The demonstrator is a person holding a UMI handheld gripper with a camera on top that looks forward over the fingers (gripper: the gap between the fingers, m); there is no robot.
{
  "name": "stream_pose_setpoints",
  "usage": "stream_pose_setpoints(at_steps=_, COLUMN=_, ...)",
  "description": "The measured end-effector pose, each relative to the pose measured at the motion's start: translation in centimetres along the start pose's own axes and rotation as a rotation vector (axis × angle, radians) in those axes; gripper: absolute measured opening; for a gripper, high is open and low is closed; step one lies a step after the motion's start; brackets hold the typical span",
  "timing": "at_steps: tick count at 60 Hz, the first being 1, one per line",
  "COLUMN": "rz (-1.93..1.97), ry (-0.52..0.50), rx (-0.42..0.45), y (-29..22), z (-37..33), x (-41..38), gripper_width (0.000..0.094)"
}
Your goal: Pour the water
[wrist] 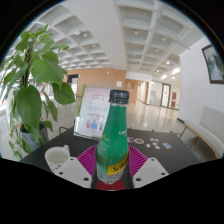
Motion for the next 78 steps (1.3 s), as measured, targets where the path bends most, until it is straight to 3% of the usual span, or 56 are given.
stream_pose_setpoints(at_steps=11, rz=0.002, ry=-0.018, rx=-0.096, y=6.9, z=1.3, x=-0.4, gripper_width=0.0419)
stream_pose_setpoints(at_steps=13, rz=0.016, ry=-0.013, rx=-0.043, y=6.6, z=1.4, x=-0.3, gripper_width=0.0415)
stream_pose_setpoints(at_steps=22, rz=0.021, ry=0.007, rx=-0.045, y=6.7, z=1.2, x=-0.4, gripper_width=0.0473)
stream_pose_setpoints(at_steps=28, rz=0.027, ry=0.015, rx=-0.099, y=6.9, z=0.8, x=-0.3, gripper_width=0.0645)
stream_pose_setpoints(at_steps=31, rz=0.045, ry=0.011, rx=-0.121, y=6.7, z=0.3, x=-0.3, gripper_width=0.0882)
stream_pose_setpoints(at_steps=34, rz=0.055, ry=0.026, rx=-0.127, y=6.2, z=-0.6, x=-0.1, gripper_width=0.0838)
stream_pose_setpoints(at_steps=55, rz=0.049, ry=0.151, rx=-0.161, y=2.4, z=-11.3, x=0.0, gripper_width=0.0853)
stream_pose_setpoints(at_steps=78, rz=0.077, ry=0.161, rx=-0.150, y=-0.1, z=-23.2, x=-4.1, gripper_width=0.0855)
Point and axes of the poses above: the point between the fingertips, and its own axes, seen from behind it with the camera up: x to the right, y down, z forward, the way the camera looks, the point moved 7 cm from there along -z, backward, against the way the camera looks, and after that the axes turned 2 degrees about x, right-handed, at the moved point
